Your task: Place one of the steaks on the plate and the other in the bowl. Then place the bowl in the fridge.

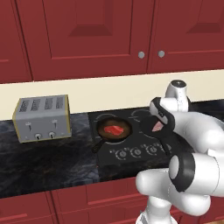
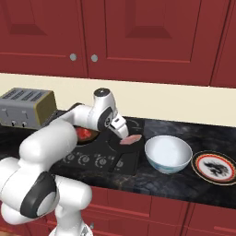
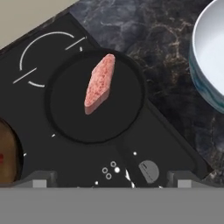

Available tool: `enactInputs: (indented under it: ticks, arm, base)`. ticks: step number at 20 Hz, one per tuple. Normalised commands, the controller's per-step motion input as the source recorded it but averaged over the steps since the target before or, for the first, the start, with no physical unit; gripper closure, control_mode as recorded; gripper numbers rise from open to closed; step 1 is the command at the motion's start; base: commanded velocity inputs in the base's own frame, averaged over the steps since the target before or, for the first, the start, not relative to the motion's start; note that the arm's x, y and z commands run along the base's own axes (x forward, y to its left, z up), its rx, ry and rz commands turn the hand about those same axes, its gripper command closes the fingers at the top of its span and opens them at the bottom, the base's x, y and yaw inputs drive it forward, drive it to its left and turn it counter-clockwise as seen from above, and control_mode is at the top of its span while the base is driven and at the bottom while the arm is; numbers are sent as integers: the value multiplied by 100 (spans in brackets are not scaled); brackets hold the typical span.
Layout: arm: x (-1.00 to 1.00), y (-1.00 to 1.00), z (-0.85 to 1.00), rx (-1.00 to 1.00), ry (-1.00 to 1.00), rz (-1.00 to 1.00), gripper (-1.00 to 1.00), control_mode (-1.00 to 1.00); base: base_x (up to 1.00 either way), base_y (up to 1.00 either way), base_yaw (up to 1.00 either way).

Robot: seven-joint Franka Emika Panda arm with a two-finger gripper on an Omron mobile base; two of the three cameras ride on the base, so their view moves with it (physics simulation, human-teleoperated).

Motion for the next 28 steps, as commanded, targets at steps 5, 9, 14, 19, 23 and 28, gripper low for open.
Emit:
enactInputs:
  ticks: [5, 9, 14, 19, 23, 28]
  arm:
    - [12, -11, -11, 3, 0, 0, -100, -100]
    - [18, -13, -19, 3, 0, 0, -100, -100]
    - [14, -7, -16, 1, 0, 0, -100, -100]
    - [4, 0, -13, 0, 0, 0, -100, -100]
    - [9, 0, -14, 0, 0, 0, -100, -100]
    - [17, 0, -12, 0, 0, 0, -100, -100]
  base:
    - [0, 0, 0]
    - [0, 0, 0]
    - [0, 0, 0]
    - [0, 0, 0]
    - [0, 0, 0]
    - [0, 0, 0]
